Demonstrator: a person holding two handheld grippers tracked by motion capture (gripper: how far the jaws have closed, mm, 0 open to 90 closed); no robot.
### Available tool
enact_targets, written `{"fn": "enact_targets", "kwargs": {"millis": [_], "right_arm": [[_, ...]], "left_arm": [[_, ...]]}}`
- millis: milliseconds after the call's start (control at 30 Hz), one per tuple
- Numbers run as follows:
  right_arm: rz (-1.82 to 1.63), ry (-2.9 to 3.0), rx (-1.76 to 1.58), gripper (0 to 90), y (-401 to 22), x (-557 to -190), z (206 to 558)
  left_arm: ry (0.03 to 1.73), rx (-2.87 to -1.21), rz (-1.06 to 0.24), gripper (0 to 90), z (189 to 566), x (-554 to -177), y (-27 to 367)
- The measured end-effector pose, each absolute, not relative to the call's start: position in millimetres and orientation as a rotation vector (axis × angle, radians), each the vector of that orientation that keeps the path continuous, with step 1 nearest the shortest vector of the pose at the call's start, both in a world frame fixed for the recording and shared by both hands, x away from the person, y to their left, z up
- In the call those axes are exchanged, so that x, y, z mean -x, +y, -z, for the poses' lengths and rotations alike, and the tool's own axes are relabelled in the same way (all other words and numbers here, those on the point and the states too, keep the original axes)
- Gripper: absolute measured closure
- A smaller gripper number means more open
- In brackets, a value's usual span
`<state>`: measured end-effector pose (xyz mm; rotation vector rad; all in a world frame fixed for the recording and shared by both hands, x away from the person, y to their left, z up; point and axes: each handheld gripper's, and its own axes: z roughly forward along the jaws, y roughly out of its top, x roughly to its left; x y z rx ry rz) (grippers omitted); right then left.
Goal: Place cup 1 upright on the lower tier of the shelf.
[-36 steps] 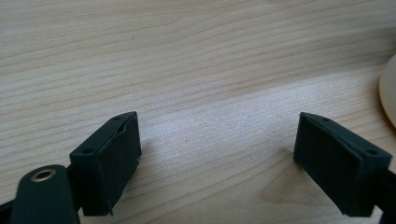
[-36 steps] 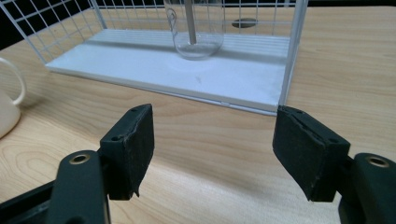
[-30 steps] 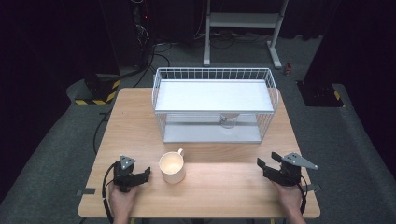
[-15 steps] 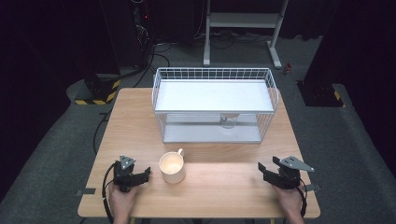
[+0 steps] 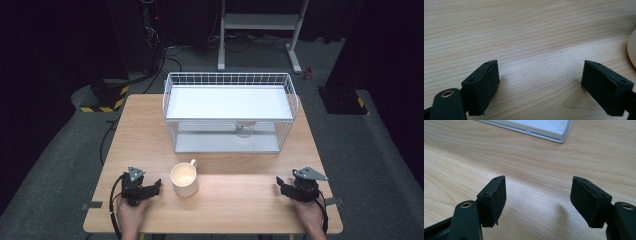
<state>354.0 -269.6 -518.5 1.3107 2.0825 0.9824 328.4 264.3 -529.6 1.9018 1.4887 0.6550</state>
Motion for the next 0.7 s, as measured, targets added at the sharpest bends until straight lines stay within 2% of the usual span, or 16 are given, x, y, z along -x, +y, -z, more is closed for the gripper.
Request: {"fn": "enact_targets", "kwargs": {"millis": [433, 567, 700], "right_arm": [[-0.885, 2.148, -1.302, 28.4, -265.3, -363.3, 522.9], [-0.916, 2.152, -1.364, 27.7, -270.2, -367.8, 523.3], [-0.904, 2.144, -1.371, 27.2, -269.8, -368.1, 523.3]], "left_arm": [[1.490, -1.902, -0.652, 15.3, 529.4, -327.6, 263.8], [1.490, -1.893, -0.662, 19.2, 529.2, -325.4, 263.4], [1.491, -1.892, -0.662, 19.1, 529.2, -325.7, 263.4]]}}
